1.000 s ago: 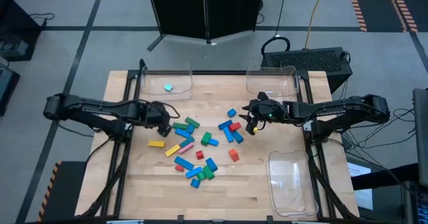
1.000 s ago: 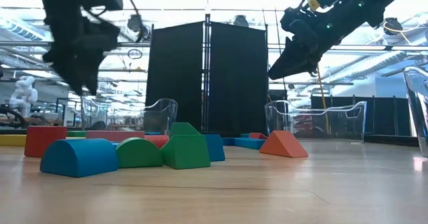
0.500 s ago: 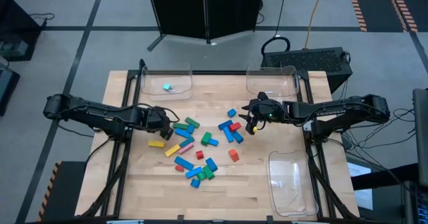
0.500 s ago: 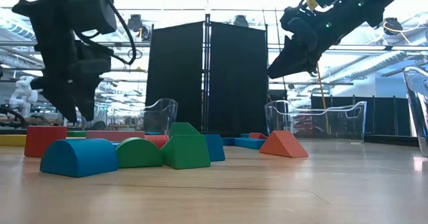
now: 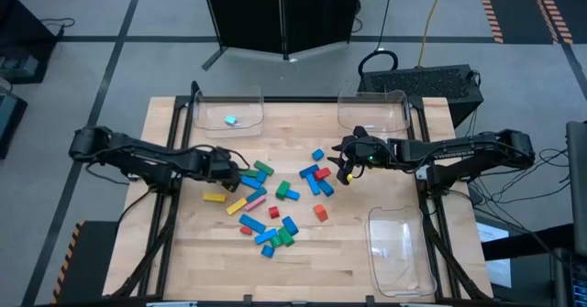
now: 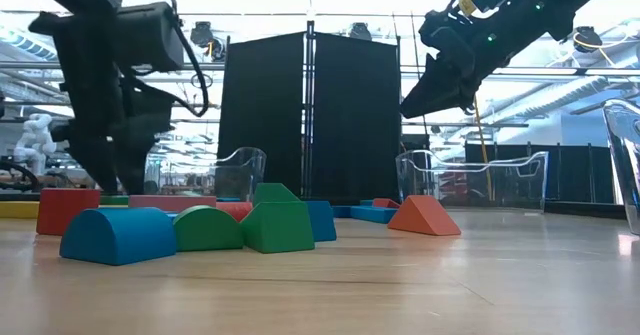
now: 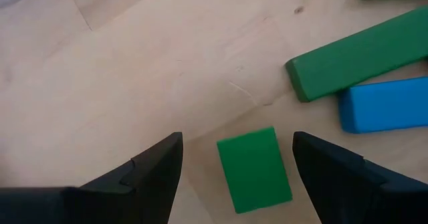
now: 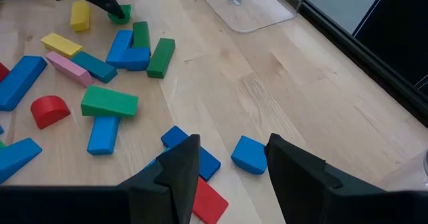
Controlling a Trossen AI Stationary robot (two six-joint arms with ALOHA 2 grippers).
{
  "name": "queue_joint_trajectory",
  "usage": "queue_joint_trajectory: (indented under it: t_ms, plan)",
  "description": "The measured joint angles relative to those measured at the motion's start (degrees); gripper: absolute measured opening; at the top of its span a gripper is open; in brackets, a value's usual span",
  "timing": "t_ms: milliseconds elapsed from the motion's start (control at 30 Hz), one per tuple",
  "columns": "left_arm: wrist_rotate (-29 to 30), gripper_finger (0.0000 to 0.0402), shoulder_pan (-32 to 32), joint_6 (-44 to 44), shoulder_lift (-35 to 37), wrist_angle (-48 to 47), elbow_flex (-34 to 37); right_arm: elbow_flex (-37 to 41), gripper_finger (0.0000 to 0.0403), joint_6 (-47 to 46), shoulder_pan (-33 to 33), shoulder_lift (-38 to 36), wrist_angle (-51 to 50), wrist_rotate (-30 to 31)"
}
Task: Sort blocks by size
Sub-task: Put the green half-circle block into the top left transparent bin
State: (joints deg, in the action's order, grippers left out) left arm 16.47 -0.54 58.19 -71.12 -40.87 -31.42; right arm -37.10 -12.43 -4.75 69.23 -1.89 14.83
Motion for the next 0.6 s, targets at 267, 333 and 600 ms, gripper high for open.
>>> queue_joint_trajectory:
  t_ms: [267, 333, 600]
  plan:
    - [-1.4, 0.0283, 0.0, 0.0, -3.65, 0.33, 0.01, 0.0, 0.0167, 0.0, 0.0, 0.0, -0.02, 0.0]
    - [-1.42, 0.0283, 0.0, -0.02, -4.1, 1.1, 0.0, 0.0, 0.0167, 0.0, 0.0, 0.0, -0.04, 0.0]
    - [-1.64, 0.0243, 0.0, 0.0, -4.66, 2.69, 0.01, 0.0, 0.0167, 0.02, 0.0, 0.0, -0.11, 0.0]
